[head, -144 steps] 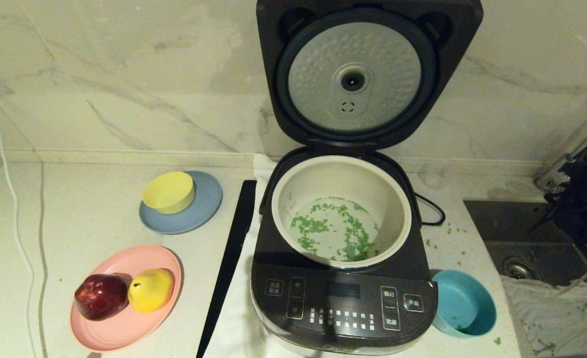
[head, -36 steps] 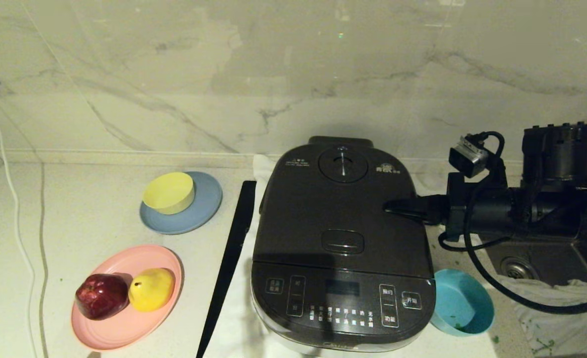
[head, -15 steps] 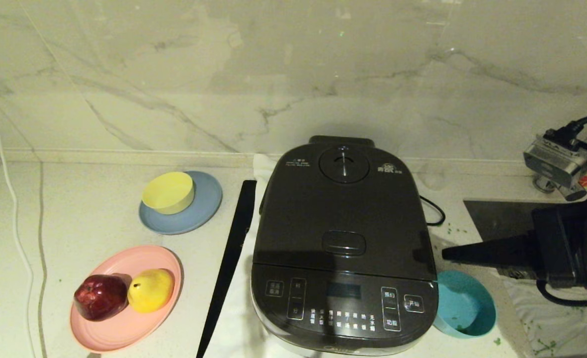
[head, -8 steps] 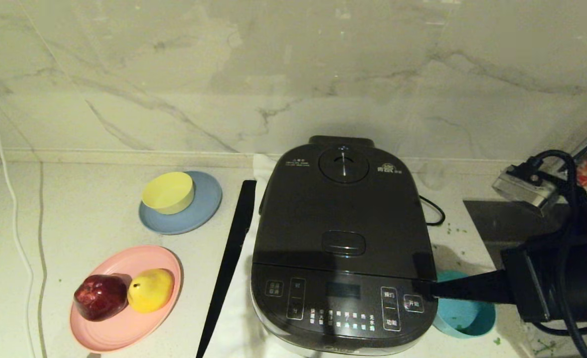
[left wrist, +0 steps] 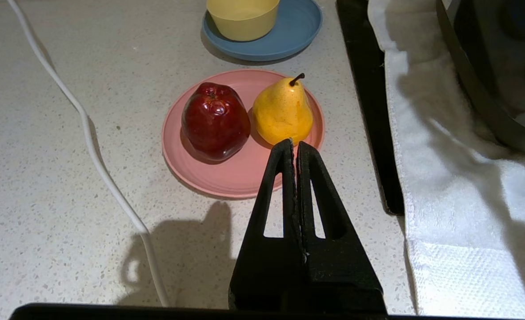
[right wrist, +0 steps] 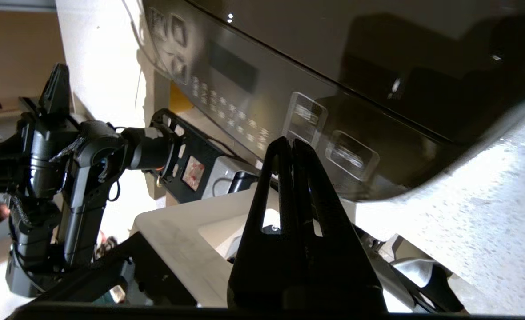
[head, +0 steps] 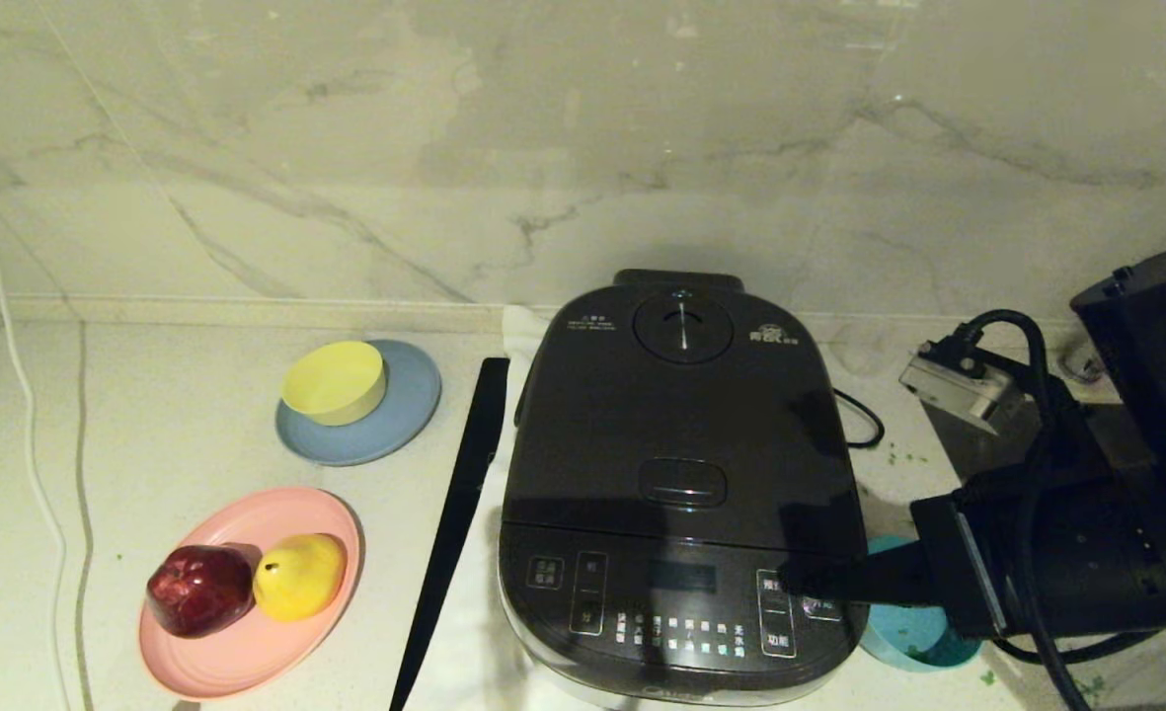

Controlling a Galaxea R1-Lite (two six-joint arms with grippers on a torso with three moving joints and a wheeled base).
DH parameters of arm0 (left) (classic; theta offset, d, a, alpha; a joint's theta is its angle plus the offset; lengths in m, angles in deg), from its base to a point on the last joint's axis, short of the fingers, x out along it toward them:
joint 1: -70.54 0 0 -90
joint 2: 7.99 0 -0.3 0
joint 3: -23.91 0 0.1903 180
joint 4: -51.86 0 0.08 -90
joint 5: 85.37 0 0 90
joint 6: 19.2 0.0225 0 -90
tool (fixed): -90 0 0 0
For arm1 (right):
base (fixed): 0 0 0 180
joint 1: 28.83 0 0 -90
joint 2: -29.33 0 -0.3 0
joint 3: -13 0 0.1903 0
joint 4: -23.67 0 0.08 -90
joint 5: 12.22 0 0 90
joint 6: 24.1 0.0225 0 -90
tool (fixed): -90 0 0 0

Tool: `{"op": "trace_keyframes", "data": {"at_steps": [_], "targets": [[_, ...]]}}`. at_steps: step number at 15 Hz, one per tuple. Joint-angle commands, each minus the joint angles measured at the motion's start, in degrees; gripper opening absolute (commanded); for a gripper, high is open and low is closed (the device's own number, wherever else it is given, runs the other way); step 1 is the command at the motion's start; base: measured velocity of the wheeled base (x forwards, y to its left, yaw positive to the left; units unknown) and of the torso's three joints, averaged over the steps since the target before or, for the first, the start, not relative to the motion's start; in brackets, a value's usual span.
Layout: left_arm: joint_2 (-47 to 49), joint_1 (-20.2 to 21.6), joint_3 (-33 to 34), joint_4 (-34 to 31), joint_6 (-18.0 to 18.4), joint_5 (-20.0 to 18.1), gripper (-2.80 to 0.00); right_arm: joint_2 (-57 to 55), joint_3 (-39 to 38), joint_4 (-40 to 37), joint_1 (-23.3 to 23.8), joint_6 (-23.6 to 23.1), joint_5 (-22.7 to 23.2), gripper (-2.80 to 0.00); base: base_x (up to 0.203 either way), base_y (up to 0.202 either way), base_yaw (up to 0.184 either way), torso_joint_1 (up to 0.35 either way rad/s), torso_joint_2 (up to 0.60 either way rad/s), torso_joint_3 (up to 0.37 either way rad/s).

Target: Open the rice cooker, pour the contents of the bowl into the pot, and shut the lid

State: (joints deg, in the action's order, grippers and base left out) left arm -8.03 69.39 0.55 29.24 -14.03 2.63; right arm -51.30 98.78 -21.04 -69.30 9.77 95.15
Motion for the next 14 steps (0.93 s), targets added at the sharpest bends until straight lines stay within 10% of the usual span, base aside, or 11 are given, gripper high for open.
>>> {"op": "trace_keyframes", "data": {"at_steps": [1, 14], "targets": [[0.0, 0.0, 0.4, 0.0, 0.1, 0.0, -2.80, -1.5, 0.9, -0.2, -0.8, 0.2, 0.1, -2.80, 0.000, 0.000, 0.000, 0.000, 0.00, 0.000], [0.0, 0.0, 0.4, 0.0, 0.0, 0.0, -2.80, -3.7, -0.3, 0.0, -1.3, 2.1, 0.0, -2.80, 0.000, 0.000, 0.000, 0.000, 0.00, 0.000]]}}
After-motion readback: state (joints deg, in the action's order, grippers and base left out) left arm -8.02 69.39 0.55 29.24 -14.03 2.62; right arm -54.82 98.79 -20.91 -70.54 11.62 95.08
